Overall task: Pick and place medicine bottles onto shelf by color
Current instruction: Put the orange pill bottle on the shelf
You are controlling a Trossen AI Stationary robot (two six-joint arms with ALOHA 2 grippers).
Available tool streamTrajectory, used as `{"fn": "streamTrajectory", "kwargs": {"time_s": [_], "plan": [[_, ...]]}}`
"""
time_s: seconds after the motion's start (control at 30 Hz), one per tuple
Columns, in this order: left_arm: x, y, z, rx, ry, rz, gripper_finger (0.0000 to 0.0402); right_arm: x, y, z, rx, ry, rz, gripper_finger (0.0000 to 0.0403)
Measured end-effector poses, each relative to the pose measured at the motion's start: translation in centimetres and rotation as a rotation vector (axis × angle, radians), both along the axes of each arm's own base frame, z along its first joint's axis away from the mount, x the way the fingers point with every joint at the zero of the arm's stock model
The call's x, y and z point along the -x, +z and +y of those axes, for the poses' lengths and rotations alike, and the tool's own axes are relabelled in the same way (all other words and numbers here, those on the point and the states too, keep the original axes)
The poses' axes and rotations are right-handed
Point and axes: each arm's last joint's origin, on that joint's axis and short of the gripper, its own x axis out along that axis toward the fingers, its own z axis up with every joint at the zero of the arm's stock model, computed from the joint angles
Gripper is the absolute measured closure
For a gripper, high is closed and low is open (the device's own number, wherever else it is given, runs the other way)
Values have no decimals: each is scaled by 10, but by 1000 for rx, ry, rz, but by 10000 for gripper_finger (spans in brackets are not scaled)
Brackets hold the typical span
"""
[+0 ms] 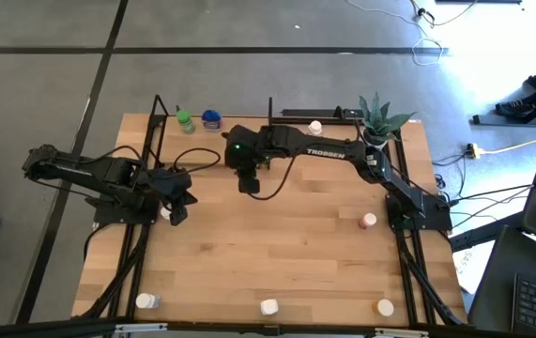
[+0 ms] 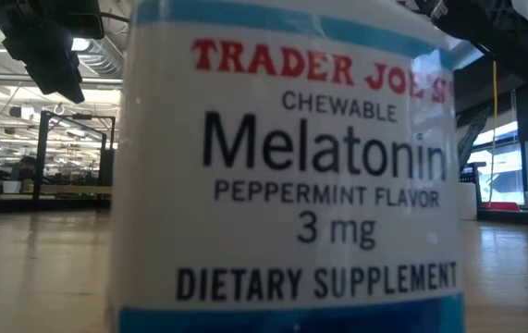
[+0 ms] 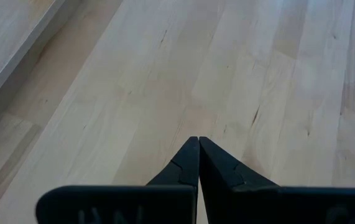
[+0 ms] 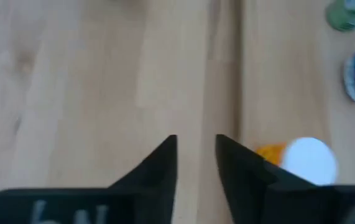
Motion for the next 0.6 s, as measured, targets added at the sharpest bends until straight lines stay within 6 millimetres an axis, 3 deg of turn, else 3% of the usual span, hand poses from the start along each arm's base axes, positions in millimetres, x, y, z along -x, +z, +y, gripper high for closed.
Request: {"fn": "streamTrajectory", "kwargs": {"time_s": [0.27,0.47,0.6], "plan": [[0,0,0,0,0,0,401,1,-8,-27,-83,-105,-2,393],[0,0,0,0,0,0,401,-1,-16,-34,-166,-136,0,394],[0,0,0,-2,2,-1,401,-8,-32,-35,-211,-157,15,399]]}}
